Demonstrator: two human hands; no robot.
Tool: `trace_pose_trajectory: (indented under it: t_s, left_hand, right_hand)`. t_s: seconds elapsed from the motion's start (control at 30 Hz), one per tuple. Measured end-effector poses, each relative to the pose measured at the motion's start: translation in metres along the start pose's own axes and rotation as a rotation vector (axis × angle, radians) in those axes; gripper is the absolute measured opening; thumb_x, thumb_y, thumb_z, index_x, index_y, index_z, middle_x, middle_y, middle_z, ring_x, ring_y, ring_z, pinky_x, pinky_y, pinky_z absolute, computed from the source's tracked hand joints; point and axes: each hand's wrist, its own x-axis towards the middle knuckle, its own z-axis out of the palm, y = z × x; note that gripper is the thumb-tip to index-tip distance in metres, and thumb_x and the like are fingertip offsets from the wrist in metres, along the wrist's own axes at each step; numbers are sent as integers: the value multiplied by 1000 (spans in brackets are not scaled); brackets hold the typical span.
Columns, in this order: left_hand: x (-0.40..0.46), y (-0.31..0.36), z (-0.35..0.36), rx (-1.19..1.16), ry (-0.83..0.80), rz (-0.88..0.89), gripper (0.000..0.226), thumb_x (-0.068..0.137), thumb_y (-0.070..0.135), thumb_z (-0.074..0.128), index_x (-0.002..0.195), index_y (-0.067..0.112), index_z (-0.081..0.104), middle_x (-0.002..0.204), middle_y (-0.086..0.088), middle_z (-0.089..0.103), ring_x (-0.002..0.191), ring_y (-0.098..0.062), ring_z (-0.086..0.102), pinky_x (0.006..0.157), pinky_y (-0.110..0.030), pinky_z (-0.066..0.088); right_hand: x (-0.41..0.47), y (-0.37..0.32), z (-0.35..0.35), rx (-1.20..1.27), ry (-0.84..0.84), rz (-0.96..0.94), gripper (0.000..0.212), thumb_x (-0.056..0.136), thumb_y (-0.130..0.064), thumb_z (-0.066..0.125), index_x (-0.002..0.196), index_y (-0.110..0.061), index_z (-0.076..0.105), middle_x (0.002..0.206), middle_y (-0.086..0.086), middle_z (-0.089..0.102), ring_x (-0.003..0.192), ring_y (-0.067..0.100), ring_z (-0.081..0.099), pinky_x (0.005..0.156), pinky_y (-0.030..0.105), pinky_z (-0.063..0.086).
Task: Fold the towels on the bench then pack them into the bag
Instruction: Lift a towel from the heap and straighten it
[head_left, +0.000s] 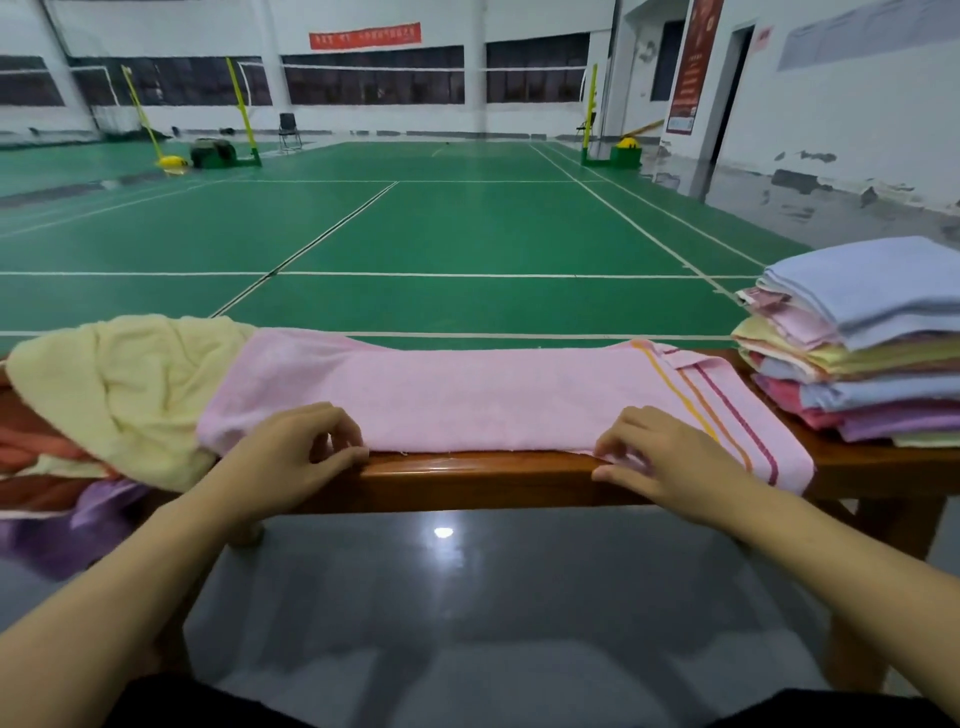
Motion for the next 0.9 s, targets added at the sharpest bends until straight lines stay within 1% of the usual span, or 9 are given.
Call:
trace_pose_trajectory:
  t_s: [0.07, 0.1, 0.2, 0.27, 0.4, 0.57, 0.63, 0.77, 0.9]
  left_hand:
    - [-6, -12, -1, 1, 27, -27, 11, 89, 35, 75, 89, 37, 64, 87, 15, 63, 83, -4, 61, 72, -26, 48]
    - [-9, -16, -1, 12, 32, -31, 9, 90, 35, 74, 94, 36, 66, 92, 16, 63, 88, -1, 60, 77, -25, 48]
    - [-14, -24, 2, 46, 31, -11, 28, 91, 52, 60, 109, 31, 69, 108, 19, 62, 100, 3, 57, 91, -20, 44]
    - [-14, -25, 3, 72, 39, -9, 31, 94, 53, 56, 111, 31, 70, 113, 19, 62, 104, 1, 56, 94, -22, 43]
    - [-6, -24, 10, 101, 111, -55, 18, 92, 35, 69, 108, 27, 74, 106, 14, 66, 100, -9, 61, 89, -28, 46]
    - [5, -25, 12, 99, 137, -143, 13, 90, 32, 73, 102, 28, 76, 96, 9, 69, 90, -14, 62, 80, -36, 49]
    - [9, -26, 12, 114, 129, -160, 7, 93, 29, 71, 98, 27, 75, 94, 5, 69, 90, -19, 62, 80, -39, 48]
    - [13, -26, 14, 127, 73, -140, 7, 101, 22, 58, 97, 27, 61, 99, 2, 64, 95, -23, 57, 86, -38, 43]
    - [8, -13, 13, -33, 95, -180, 8, 107, 27, 39, 104, 25, 46, 91, 4, 61, 83, -18, 57, 78, -39, 41]
  right_hand:
    - [-4, 5, 1, -10, 9, 16, 46, 93, -68, 45, 113, -31, 63, 100, -22, 47, 92, 4, 49, 77, 29, 52]
    - [-6, 7, 1, -6, 16, 31, 49, 93, -69, 43, 116, -30, 62, 103, -21, 48, 94, 4, 50, 79, 30, 52]
    - [-9, 10, 1, 18, 13, 78, 56, 93, -72, 39, 120, -29, 64, 109, -16, 53, 100, 7, 53, 84, 32, 53]
    - [-9, 10, 2, 7, -1, 94, 61, 92, -74, 36, 122, -30, 65, 112, -14, 53, 102, 8, 53, 86, 29, 51]
    - [-6, 8, 2, 68, 53, 122, 56, 93, -73, 38, 115, -30, 68, 98, -21, 52, 92, 1, 51, 77, 21, 44]
    - [0, 6, 5, 60, 125, 73, 44, 91, -59, 48, 103, -25, 72, 87, -23, 51, 80, 2, 51, 68, 17, 40]
    - [2, 7, 6, 52, 141, 26, 41, 93, -54, 50, 101, -22, 74, 87, -21, 54, 79, 3, 51, 67, 18, 44]
    - [-1, 13, 8, 42, 149, -72, 27, 99, -41, 59, 101, -18, 74, 94, -6, 66, 83, 10, 61, 70, 31, 56]
    - [-3, 11, 6, 105, 173, -42, 24, 102, -37, 54, 102, -20, 70, 96, -13, 59, 84, 8, 61, 72, 26, 52]
